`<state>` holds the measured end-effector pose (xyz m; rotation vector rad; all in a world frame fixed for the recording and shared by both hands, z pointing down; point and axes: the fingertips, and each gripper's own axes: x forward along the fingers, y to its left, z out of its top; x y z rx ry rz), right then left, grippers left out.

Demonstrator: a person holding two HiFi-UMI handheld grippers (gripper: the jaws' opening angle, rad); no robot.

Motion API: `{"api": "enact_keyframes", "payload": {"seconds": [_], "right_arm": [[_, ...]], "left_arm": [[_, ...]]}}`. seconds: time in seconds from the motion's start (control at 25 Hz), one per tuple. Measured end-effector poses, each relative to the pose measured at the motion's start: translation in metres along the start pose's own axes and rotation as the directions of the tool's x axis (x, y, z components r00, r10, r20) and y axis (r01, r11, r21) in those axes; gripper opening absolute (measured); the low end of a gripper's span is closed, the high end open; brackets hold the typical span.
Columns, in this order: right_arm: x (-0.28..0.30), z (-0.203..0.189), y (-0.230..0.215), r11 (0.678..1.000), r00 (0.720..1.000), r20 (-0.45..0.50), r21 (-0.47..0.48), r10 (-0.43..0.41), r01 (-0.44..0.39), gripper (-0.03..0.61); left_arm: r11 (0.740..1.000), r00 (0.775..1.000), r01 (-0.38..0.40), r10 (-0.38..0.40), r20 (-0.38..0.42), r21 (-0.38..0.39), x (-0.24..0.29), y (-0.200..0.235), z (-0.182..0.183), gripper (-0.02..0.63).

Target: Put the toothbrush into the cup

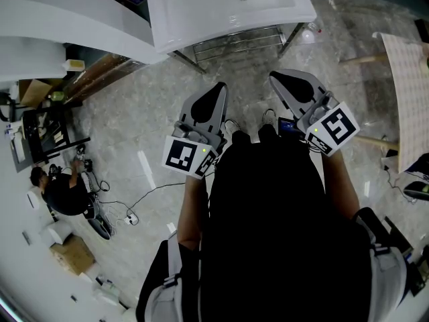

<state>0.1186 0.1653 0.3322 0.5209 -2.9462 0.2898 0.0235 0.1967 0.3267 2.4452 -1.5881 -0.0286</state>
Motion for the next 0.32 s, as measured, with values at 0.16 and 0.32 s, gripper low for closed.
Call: {"api": "enact_keyframes", "payload": {"seconds": [0.16,0.32], "right_arm": [[0.0028,-0.0009,0.0019,1.0,1.0,-0.005,0.003,0.003,-0.003,0.014],[0.0032,-0.0017,0.0028,1.0,1.0,-0.008,0.001,0.002,-0.002,0.014]], "left_arm": [[1.0,1.0,0.006,-0.006,0.0,0.001,0.0,0.0021,0.0002,0.009],[1.0,1.0,0.01,-0.01,0.0,0.002,0.0004,0.0021,0.0001,0.009]]}}
